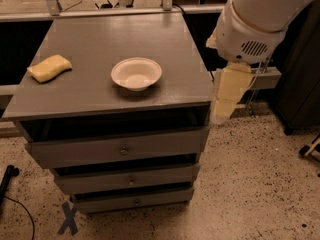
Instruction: Open middle drawer
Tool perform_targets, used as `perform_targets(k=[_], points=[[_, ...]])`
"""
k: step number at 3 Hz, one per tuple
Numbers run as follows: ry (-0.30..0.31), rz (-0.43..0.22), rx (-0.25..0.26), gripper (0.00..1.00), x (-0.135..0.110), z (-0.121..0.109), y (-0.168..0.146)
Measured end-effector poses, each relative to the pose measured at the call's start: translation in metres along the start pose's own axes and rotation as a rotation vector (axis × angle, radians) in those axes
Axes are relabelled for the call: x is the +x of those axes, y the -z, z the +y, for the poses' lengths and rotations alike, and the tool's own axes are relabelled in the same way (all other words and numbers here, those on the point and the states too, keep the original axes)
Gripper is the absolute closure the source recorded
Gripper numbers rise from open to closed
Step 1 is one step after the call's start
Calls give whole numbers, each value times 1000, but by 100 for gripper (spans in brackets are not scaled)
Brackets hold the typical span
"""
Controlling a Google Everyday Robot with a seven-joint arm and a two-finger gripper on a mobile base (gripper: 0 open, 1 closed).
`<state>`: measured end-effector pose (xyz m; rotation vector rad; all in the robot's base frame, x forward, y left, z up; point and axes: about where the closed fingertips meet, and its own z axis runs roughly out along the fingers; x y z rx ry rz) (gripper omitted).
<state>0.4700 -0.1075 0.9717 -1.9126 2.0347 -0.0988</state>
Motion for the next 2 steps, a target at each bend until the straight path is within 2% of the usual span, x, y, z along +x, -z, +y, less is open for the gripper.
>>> perform_targets(k=[1, 2], points=[[-63, -91, 23, 0, -18, 50, 0], [-106, -186, 76, 0, -40, 105, -2]])
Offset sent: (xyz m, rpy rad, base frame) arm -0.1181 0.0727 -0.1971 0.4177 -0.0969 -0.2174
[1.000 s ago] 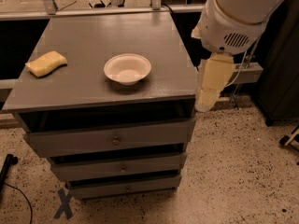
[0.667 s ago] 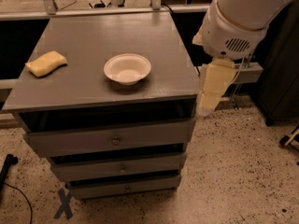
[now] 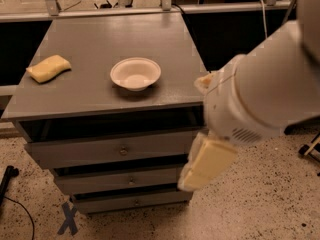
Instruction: Open middle drawer
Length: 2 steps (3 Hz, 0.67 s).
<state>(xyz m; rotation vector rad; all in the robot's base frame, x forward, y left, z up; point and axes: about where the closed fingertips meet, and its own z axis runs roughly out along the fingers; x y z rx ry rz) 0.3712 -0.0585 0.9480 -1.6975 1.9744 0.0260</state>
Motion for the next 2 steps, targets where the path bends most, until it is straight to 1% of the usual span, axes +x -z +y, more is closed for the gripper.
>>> perform_targets(k=[1, 2], points=[[-69, -52, 0, 0, 2, 17, -18], [-50, -49, 15, 0, -4, 16, -12]])
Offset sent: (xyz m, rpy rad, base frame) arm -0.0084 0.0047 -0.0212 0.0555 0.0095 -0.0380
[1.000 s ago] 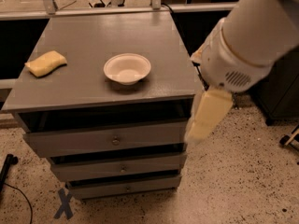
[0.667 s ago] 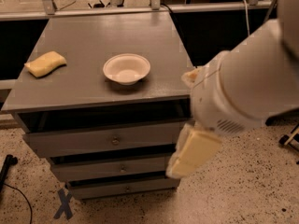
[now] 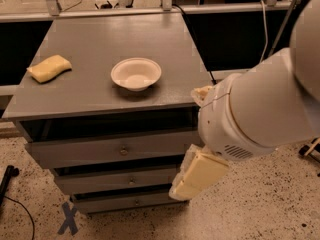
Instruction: Open middle drawer
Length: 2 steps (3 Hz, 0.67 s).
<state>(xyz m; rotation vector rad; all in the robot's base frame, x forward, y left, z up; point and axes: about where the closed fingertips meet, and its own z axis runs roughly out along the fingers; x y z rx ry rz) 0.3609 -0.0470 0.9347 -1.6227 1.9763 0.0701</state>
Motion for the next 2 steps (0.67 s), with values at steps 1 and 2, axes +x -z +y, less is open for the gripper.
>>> perform_targets(k=[1, 2], points=[[2, 0, 2, 0, -1, 0, 1], [-27, -28, -21, 0, 31, -11, -36]])
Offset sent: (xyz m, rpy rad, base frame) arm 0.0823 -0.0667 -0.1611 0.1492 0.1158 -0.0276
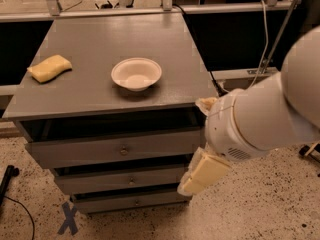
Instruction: Open middle drawer
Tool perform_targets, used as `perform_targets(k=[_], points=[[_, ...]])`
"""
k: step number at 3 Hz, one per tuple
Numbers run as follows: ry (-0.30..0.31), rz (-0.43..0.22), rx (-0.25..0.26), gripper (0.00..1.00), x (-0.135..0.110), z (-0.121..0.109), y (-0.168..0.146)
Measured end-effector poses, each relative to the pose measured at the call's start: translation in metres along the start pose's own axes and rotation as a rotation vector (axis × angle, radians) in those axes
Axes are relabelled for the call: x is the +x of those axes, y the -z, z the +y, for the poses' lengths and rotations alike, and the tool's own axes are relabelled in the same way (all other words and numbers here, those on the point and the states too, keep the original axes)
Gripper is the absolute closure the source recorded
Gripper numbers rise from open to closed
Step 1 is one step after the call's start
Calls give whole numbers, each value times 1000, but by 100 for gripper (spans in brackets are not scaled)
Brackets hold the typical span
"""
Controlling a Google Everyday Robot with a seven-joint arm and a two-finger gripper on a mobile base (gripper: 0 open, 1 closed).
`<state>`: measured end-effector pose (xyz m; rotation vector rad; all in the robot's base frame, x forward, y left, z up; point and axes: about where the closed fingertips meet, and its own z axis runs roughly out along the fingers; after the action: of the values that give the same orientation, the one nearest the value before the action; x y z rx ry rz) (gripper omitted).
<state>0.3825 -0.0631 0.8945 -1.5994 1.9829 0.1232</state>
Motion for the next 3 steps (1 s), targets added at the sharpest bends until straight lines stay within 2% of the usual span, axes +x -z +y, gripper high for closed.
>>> perform_targets(k=[1, 2, 3], points=[[-70, -48, -58, 0, 48, -18, -68], [-93, -58, -85, 0, 58, -19, -85], [-93, -58, -85, 0, 58, -19, -85]])
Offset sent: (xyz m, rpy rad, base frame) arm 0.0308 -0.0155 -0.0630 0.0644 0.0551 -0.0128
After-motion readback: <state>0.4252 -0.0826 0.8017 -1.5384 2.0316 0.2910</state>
